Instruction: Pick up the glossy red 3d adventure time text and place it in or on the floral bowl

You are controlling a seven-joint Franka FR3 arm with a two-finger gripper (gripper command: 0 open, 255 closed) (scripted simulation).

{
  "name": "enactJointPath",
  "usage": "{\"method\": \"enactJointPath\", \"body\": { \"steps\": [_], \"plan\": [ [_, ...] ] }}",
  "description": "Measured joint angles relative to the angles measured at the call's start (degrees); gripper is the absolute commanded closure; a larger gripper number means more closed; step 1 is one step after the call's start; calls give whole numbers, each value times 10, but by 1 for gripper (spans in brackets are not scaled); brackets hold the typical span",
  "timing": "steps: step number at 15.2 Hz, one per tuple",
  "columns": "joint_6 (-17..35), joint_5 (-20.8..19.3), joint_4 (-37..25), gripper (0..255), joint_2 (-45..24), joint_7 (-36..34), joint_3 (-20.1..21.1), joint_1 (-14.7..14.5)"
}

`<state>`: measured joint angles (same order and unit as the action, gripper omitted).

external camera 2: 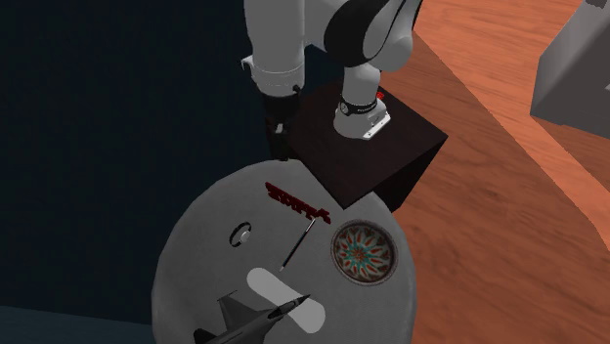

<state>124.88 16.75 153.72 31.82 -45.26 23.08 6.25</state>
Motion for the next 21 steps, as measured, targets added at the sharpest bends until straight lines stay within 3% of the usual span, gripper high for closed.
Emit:
{"method": "enactJointPath", "body": {
  "steps": [6, 11, 19, 21],
  "plan": [
    [127, 10, 20, 0, -117, -160, 86, 34],
    [238, -65, 3, 0, -264, -338, 153, 88],
    [318, -191, -2, 0, -367, -454, 146, 98],
    [325, -203, -1, 0, -375, -464, 143, 96]
  ]
}}
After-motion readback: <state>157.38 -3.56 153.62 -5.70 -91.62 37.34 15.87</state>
